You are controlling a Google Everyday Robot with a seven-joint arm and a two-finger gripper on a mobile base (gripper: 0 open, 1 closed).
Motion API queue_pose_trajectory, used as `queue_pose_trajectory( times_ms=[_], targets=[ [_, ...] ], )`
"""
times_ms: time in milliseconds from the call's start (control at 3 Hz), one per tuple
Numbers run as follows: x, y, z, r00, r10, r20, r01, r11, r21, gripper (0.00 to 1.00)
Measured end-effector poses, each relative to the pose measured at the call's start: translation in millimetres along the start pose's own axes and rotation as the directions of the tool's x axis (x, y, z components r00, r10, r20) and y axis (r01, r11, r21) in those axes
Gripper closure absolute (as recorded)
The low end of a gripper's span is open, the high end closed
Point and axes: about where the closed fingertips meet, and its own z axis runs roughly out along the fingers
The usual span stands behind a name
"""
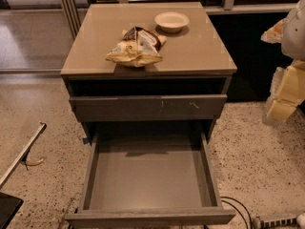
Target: Place brown chip bag into middle drawer
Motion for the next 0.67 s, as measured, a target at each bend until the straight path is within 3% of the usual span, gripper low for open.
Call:
queue_pose_trajectory(
  times_ms=[667],
  targets=[
    [-6.7,-5.8,-2.8,0.999,0.032,0.038,-0.032,0.9994,0.011,0.0]
  ],
)
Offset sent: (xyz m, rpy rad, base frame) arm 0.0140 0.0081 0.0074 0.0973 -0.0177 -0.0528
